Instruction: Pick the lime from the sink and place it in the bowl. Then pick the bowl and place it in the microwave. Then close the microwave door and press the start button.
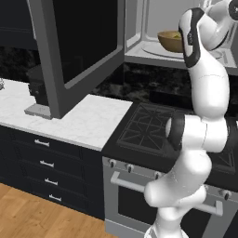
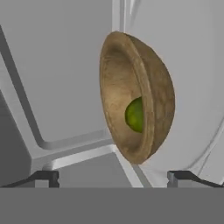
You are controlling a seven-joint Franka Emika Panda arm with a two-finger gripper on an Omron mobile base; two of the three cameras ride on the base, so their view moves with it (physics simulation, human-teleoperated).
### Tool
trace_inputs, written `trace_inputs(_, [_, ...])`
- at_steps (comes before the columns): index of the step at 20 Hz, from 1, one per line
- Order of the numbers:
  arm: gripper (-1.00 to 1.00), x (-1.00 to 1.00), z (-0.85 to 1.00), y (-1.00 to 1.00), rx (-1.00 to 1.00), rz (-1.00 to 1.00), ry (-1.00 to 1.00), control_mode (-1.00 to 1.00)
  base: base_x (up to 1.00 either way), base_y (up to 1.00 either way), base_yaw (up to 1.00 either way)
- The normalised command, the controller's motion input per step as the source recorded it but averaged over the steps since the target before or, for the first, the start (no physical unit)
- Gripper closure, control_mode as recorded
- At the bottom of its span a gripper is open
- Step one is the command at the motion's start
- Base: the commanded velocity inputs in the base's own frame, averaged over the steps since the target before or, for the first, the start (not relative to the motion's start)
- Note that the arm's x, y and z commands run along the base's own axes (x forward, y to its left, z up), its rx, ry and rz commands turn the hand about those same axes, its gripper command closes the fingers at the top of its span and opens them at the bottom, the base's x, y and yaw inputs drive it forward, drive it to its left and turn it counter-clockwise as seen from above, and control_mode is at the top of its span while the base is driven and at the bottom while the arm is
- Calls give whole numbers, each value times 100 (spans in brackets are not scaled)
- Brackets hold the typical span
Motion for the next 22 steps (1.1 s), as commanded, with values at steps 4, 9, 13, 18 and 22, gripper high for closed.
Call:
trace_inputs(4, [-100, -100, -5, 18, 0, 0, -24, -100, 0, 0, 0])
trace_inputs(9, [-100, -100, 0, 39, 0, 0, -22, -100, 0, 0, 0])
trace_inputs(13, [-100, -100, 0, 40, 0, 0, -4, -100, 0, 0, 0])
trace_inputs(18, [-100, -100, 3, 33, 0, 0, 0, -100, 0, 0, 0])
trace_inputs(22, [-100, -100, 20, 36, 0, 0, 12, -100, 0, 0, 0])
